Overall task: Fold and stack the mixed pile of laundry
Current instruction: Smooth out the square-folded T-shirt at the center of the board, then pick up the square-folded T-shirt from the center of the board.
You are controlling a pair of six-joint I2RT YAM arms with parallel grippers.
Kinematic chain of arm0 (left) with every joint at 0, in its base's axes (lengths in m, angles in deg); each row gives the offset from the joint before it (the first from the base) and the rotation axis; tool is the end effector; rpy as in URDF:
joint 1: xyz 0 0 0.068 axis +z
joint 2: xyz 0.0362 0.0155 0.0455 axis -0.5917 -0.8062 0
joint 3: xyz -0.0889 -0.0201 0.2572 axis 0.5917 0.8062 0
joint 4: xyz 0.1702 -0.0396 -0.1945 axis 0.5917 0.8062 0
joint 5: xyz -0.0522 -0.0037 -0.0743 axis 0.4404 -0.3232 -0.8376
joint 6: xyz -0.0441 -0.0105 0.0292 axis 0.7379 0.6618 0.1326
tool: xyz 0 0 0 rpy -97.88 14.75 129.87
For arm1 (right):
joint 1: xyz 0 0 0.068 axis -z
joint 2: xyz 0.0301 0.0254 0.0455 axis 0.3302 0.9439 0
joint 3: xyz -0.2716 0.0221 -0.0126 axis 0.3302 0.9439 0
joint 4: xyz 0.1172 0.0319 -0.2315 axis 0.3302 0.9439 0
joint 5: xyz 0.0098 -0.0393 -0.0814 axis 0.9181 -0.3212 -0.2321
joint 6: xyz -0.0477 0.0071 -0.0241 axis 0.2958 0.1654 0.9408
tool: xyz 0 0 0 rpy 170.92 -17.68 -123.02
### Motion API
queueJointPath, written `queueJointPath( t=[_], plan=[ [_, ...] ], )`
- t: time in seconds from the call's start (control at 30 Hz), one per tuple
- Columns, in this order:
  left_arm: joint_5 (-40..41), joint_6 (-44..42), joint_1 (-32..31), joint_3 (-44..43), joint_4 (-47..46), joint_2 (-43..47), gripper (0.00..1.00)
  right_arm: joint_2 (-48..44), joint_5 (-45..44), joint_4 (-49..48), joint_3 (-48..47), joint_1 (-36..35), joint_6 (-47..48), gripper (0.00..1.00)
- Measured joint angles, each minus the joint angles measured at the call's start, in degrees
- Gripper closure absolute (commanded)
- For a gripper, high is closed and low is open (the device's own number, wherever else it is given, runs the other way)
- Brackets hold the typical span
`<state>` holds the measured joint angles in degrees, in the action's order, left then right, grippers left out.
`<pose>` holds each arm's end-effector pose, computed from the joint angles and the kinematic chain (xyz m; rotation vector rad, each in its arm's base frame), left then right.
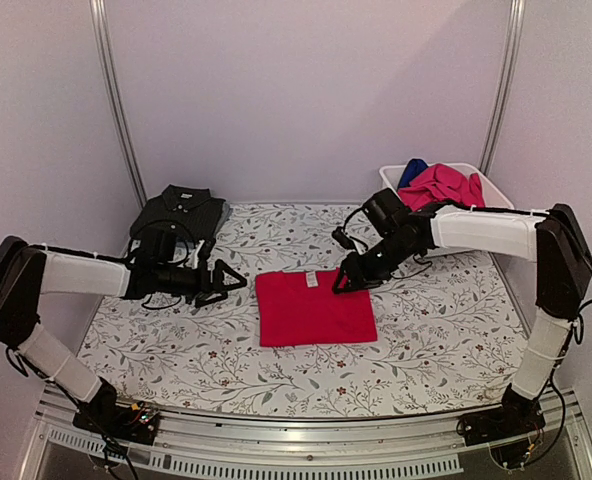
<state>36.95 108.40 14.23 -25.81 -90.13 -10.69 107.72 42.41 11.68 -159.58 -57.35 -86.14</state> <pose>0.2611 -0.1299 0.1639 0.0914 2.4447 -1.2738 0.2887 0.2472 0.2100 -0.7641 2.6869 0.9064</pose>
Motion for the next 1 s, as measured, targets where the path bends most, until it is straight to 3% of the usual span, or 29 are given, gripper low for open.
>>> queueJointPath(
  t=[0.17,0.43,0.67,1.0],
  plan=[
    [4.0,7.2,4.3,2.5,0.1,3.8,0.0,1.7,-6.8,0.0,-12.4,-10.9,4.7,0.7],
    [11.1,12.5,5.6,3.4,7.0,6.9,0.0,16.6,-12.2,2.3,-27.2,-22.2,12.9,0.7],
    [13.1,14.8,6.2,6.8,8.9,11.3,0.0,24.6,-15.5,5.4,-29.9,-26.3,17.4,0.74],
    [14.1,15.9,6.9,9.3,10.0,15.0,0.0,27.2,-21.3,6.2,-30.1,-27.3,18.8,0.79]
  ],
)
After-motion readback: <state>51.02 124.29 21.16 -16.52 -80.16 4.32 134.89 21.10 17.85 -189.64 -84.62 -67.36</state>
